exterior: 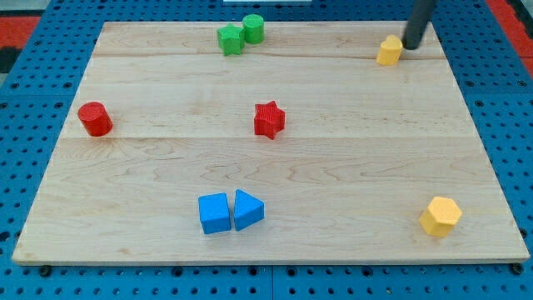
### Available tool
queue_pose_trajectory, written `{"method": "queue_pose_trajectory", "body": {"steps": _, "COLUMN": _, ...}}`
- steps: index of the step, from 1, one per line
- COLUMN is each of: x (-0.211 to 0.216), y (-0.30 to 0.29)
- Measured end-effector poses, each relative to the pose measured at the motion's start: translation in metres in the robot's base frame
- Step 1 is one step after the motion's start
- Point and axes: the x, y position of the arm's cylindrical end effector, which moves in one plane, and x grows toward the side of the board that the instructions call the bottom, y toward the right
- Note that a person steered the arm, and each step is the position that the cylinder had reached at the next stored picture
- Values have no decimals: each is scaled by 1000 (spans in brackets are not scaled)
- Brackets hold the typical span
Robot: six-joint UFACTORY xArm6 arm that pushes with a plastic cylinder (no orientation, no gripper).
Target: Tap the top side of the yellow heart
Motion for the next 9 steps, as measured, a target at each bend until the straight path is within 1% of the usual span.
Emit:
{"method": "queue_pose_trajectory", "body": {"steps": 1, "x": 12, "y": -45}}
{"method": "queue_pose_trajectory", "body": {"steps": 2, "x": 61, "y": -53}}
{"method": "queue_pose_trajectory", "body": {"steps": 3, "x": 57, "y": -61}}
{"method": "queue_pose_trajectory", "body": {"steps": 4, "x": 24, "y": -67}}
{"method": "queue_pose_trajectory", "body": {"steps": 5, "x": 25, "y": -96}}
{"method": "queue_pose_trajectory", "body": {"steps": 7, "x": 51, "y": -93}}
{"method": "queue_pose_trajectory", "body": {"steps": 9, "x": 52, "y": -90}}
